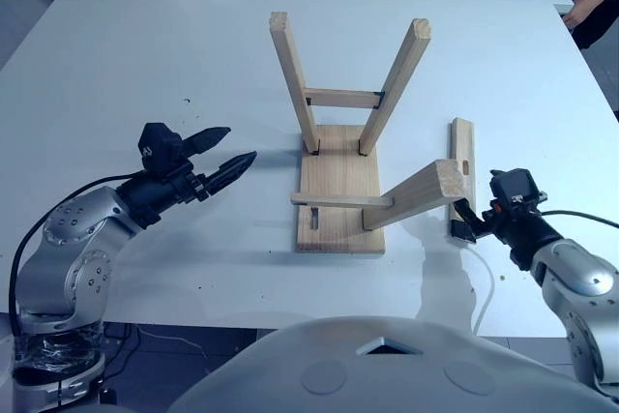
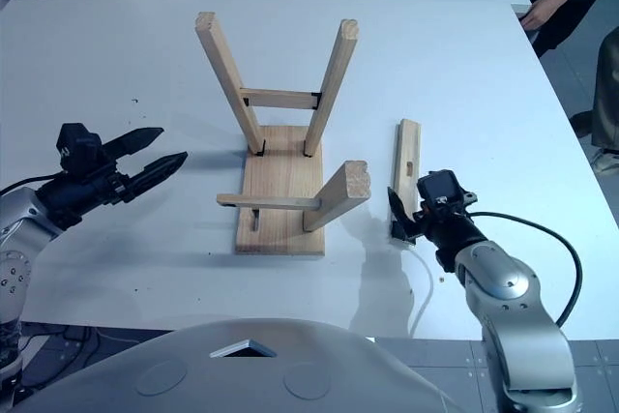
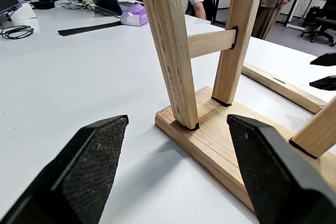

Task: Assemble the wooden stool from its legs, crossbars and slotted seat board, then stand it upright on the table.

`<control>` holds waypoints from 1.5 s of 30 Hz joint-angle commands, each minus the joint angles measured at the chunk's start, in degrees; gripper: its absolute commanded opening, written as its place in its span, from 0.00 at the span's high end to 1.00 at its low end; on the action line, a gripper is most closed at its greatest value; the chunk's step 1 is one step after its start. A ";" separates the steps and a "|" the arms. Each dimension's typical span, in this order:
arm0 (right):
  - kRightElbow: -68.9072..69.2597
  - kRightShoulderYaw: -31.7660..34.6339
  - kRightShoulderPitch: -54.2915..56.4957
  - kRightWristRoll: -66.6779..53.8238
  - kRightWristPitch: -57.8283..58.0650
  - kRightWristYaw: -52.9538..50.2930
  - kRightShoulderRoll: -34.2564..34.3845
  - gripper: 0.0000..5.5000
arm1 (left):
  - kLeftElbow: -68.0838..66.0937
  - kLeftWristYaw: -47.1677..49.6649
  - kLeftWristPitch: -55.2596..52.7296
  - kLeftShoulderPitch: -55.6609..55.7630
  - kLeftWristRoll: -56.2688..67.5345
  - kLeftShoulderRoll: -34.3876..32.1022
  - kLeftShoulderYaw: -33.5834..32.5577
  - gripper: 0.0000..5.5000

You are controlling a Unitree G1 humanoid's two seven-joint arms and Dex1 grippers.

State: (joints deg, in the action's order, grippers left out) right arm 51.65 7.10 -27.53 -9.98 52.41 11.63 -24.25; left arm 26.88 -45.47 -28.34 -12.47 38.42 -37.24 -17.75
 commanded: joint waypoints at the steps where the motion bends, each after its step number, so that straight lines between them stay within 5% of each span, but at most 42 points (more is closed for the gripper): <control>1: -0.83 1.05 -0.65 0.68 1.52 -4.18 5.50 0.29 | 0.30 0.57 -0.79 0.52 0.26 -0.46 -0.02 0.36; 16: -14.15 -0.28 -0.32 0.62 -2.90 -5.02 10.45 0.29 | -0.14 1.71 -0.12 1.46 -0.29 0.29 1.53 0.36; 28: -21.83 0.95 3.70 0.74 -9.79 -3.63 9.41 0.62 | -0.78 3.03 0.37 2.49 -0.49 1.24 1.59 0.36; 32: -23.19 1.74 5.54 0.90 -12.37 -3.19 8.80 0.63 | -1.79 5.26 -0.21 5.27 0.93 1.74 -0.49 0.36; 38: -25.98 7.71 20.28 -3.63 -19.72 2.93 3.52 0.63 | 3.15 9.41 -5.18 14.68 8.96 0.01 -2.94 0.30; 45: -25.34 15.45 45.37 -26.10 -16.61 14.44 -3.04 0.63 | 2.99 14.80 -10.94 35.95 21.67 1.96 1.31 0.21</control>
State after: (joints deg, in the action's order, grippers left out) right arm 24.83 21.41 11.85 -29.42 32.81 23.25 -25.38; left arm 30.52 -31.64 -37.16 18.03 56.88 -35.78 -18.50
